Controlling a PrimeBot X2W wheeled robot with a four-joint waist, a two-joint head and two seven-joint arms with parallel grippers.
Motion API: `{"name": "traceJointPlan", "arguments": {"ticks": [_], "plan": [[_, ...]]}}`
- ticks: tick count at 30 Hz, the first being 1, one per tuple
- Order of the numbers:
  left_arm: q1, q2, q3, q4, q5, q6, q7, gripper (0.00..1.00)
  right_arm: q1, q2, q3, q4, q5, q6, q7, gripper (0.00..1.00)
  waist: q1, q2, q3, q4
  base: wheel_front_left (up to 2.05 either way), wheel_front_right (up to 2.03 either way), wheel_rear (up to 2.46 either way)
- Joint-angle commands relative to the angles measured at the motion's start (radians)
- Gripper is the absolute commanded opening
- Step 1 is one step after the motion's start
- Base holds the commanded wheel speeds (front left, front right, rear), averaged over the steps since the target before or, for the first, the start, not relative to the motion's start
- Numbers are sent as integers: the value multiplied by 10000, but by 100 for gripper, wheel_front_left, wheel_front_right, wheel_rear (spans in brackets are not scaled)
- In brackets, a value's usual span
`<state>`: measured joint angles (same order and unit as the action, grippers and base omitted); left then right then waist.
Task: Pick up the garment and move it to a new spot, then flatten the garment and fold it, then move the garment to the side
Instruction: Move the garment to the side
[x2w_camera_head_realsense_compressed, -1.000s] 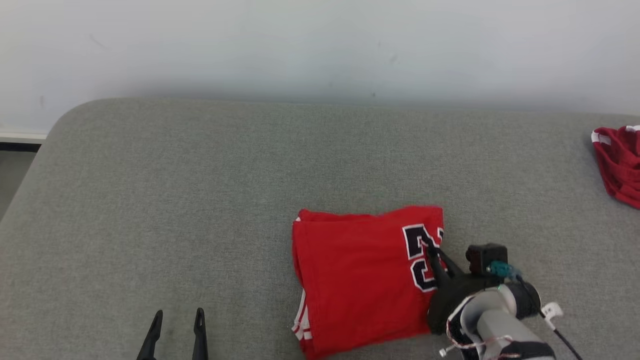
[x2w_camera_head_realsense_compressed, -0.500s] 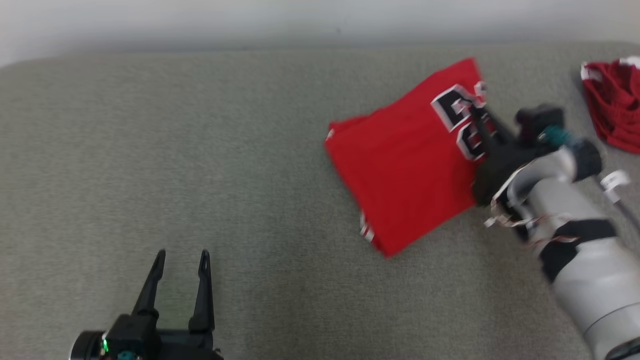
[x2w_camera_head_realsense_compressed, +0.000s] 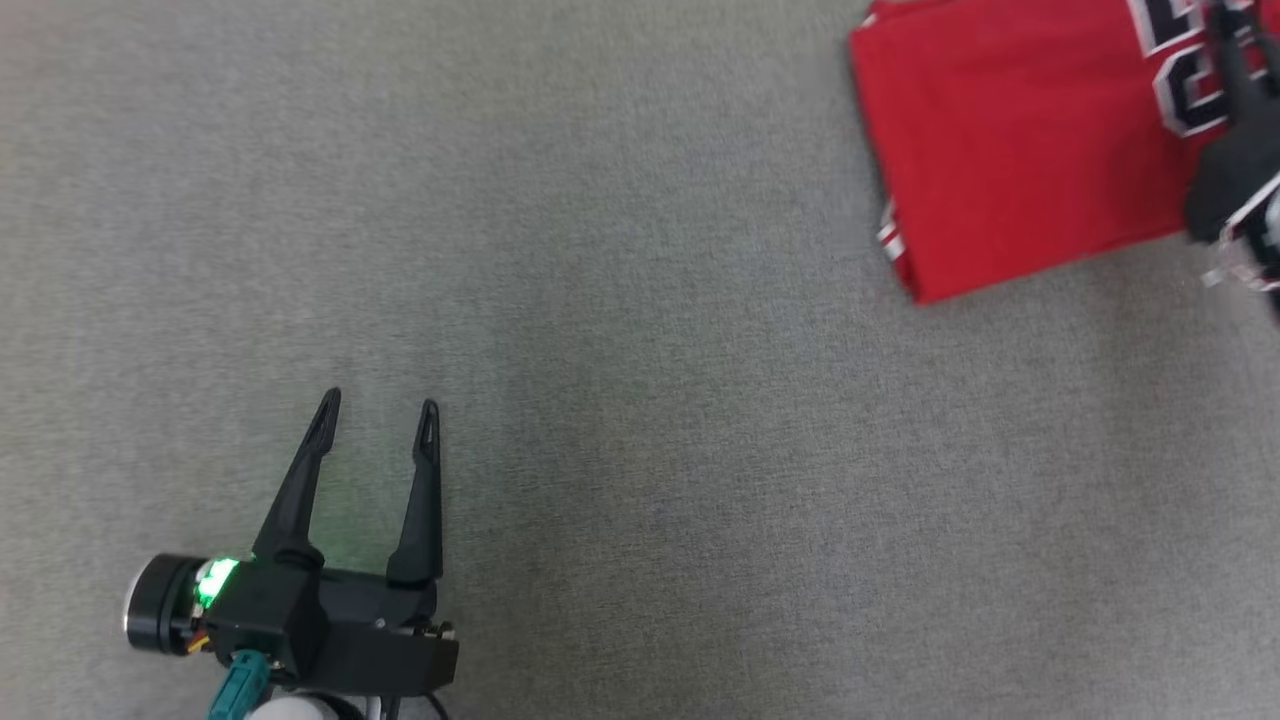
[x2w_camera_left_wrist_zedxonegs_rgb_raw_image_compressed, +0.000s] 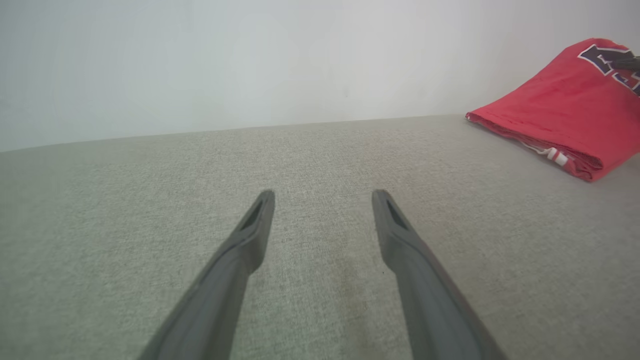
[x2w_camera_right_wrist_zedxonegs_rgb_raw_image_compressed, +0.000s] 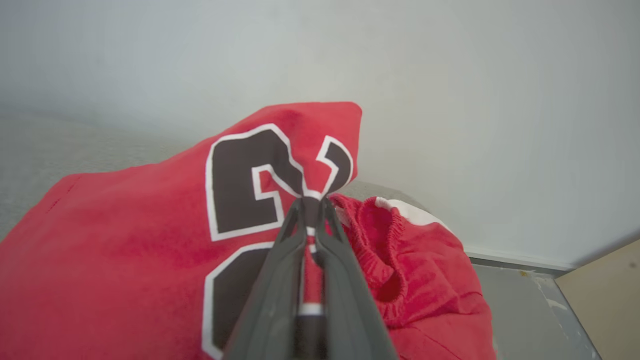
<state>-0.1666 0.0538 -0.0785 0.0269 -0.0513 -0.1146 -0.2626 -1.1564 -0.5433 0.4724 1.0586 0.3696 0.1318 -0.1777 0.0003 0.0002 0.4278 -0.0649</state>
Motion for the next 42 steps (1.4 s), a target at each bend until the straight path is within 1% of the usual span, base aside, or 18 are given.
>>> {"name": "traceJointPlan", "arguments": {"ticks": [1,10,17,22,31,36,37,38,39,40,41,42], "plan": [[-211,85,-56,-175,86,-55,-28,100,-392,-266,49,5,-9,-30,23,0,-3,-2,542,-345,0,0,0],[-633,416,-619,-1289,210,-143,-28,100,-1958,-1457,459,28,-431,-30,494,0,-3,-2,1334,-572,0,0,0],[-632,616,-729,-2078,214,-165,-28,100,-2854,-2074,834,144,-901,-30,845,0,-3,-2,1824,-781,0,0,0],[-649,775,-794,-2493,279,-172,-28,100,-3346,-2535,1067,251,-1276,-30,810,0,-3,-2,2127,-930,0,0,0],[-599,996,-729,-2924,341,-135,-28,100,-3922,-2742,1236,507,-1704,-30,719,0,-3,-2,2420,-1138,0,0,0],[-490,1105,-607,-3021,381,-115,-28,100,-3806,-2443,1014,653,-1810,-30,823,0,-3,-2,2528,-1307,0,0,0],[-490,1110,-601,-3025,386,-114,-28,100,-3725,-2378,978,674,-1864,-30,851,17,-3,-2,2531,-1329,0,0,0],[-490,1121,-599,-3024,391,-114,-28,100,-3652,-2346,940,687,-1946,-30,860,28,-3,-2,2531,-1347,0,0,0],[-487,1129,-588,-3014,384,-112,-28,100,-3597,-2313,867,679,-2001,-30,825,51,-3,-2,2520,-1367,0,0,0],[-480,1122,-576,-2990,367,-105,-28,100,-3537,-2282,776,732,-2082,-30,888,89,-3,-2,2485,-1383,0,0,0],[-470,1109,-565,-2960,347,-96,-28,100,-3484,-2229,680,789,-2149,-30,975,100,-3,-2,2447,-1391,0,0,0],[-455,1094,-545,-2936,329,-83,-28,100,-3470,-2190,534,790,-2216,-30,959,100,-3,-2,2399,-1403,0,0,0]]}}
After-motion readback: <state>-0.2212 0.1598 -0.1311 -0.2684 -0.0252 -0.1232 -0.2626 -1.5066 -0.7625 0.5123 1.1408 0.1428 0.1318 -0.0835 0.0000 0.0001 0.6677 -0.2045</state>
